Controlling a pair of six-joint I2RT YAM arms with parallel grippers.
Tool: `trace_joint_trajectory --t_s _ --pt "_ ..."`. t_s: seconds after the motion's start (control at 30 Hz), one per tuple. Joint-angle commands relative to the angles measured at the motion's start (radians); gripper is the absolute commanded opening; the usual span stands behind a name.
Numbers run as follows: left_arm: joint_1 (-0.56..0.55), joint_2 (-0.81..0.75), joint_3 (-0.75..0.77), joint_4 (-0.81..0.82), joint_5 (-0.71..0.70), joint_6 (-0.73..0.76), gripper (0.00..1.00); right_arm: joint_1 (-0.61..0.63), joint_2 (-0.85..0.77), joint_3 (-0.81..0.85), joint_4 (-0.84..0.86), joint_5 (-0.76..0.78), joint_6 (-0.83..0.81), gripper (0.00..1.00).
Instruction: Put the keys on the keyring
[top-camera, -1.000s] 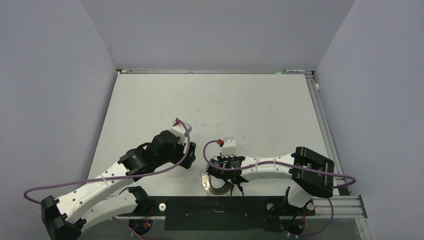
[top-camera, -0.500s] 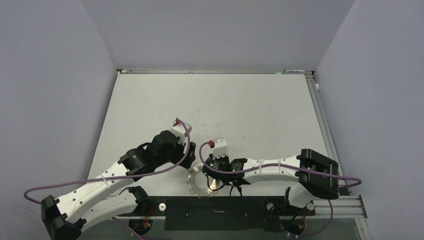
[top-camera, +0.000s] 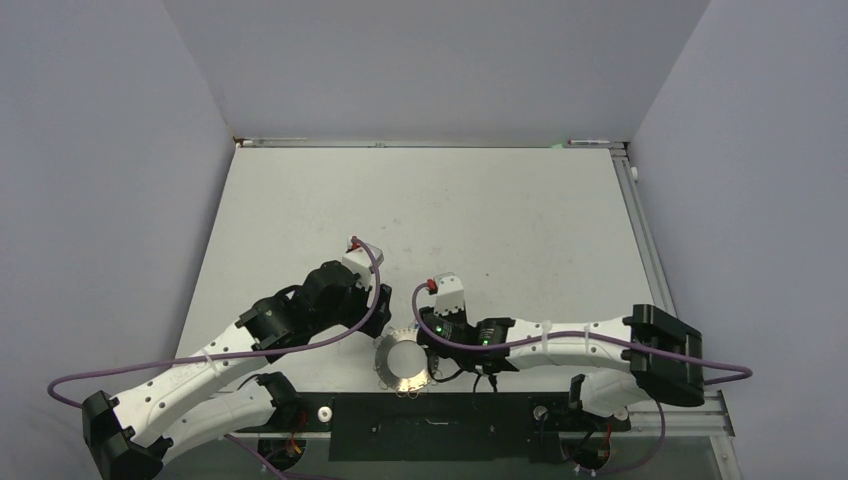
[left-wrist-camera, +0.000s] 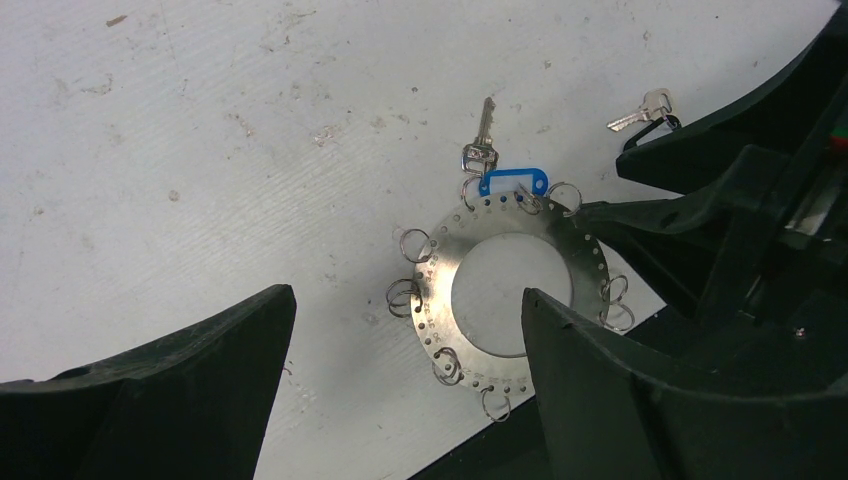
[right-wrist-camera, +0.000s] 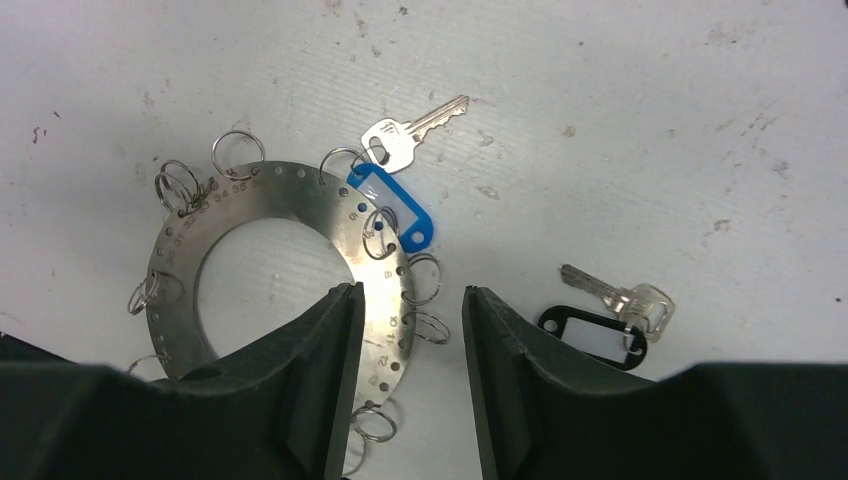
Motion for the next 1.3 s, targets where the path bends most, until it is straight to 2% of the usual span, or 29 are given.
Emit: trace_joint_trajectory --t_s 0.0,0.23,0.4,0.6,0.93,1.07,1.27 --pt "-0.002 -0.003 0.017 0.025 0.012 0.008 0.80 -0.007 -0.126 -0.068 0.002 0.048 -0.076 0.42" --pt "-0.002 -0.001 0.015 0.027 0.011 0.008 0.80 -0.009 -0.328 -0.238 0.101 -0.110 -0.162 0.45" --pt "-0.001 0.006 0.017 0.027 0.013 0.008 0.80 -0.009 -0.378 -0.266 0.100 -0.186 -0.197 0.44" --pt "-0.001 0.010 0.016 0.026 0.014 0.008 0.80 -0.075 -0.353 -0.275 0.149 -0.253 -0.214 0.45" --pt "0.001 0.033 0.021 0.026 0.024 0.006 0.80 -0.279 -0.281 -0.334 0.369 -0.622 -0.370 0.44" --pt "0.008 0.037 0.020 0.029 0.031 0.008 0.80 -0.356 -0.233 -0.360 0.449 -0.761 -0.382 0.43" --pt "0.015 0.043 0.022 0.030 0.044 0.013 0.79 -0.369 -0.133 -0.373 0.527 -0.790 -0.369 0.42"
